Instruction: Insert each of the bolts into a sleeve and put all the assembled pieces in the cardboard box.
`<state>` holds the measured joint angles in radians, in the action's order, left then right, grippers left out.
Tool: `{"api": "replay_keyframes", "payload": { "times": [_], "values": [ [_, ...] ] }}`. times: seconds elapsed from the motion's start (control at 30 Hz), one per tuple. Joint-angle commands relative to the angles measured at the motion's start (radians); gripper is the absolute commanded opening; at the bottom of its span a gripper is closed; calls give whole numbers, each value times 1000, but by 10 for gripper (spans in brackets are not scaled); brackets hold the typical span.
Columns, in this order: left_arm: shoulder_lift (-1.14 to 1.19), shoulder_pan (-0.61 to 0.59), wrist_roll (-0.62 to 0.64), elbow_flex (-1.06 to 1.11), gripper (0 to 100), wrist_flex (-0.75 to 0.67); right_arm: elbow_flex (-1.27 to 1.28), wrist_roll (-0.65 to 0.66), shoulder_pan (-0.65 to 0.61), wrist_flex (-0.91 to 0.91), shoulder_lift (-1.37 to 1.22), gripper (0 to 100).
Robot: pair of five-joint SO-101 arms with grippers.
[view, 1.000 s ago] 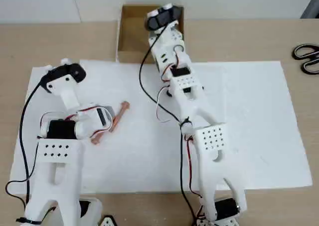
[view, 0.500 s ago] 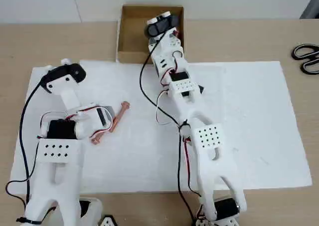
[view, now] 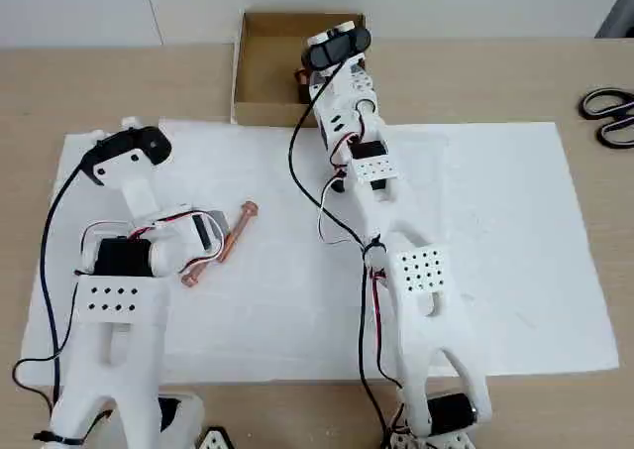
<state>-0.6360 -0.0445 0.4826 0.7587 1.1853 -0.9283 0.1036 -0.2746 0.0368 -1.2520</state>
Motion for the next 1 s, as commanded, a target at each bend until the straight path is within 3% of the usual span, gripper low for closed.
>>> {"api": "replay_keyframes", "payload": {
  "times": [0.0,0.2,0.3,0.57,0.97],
  "values": [
    [-23,-5,-8,-2,211,2,-78,11,10,10,30,111],
    [-23,-5,-8,-2,211,2,-104,11,10,10,30,111],
    [-23,-5,-8,-2,211,0,-183,11,12,102,30,111],
    [-23,2,-9,-10,212,-2,-763,6,30,697,22,108],
    [-23,2,-43,-12,212,5,-753,6,39,1317,363,108]
  ]
}}
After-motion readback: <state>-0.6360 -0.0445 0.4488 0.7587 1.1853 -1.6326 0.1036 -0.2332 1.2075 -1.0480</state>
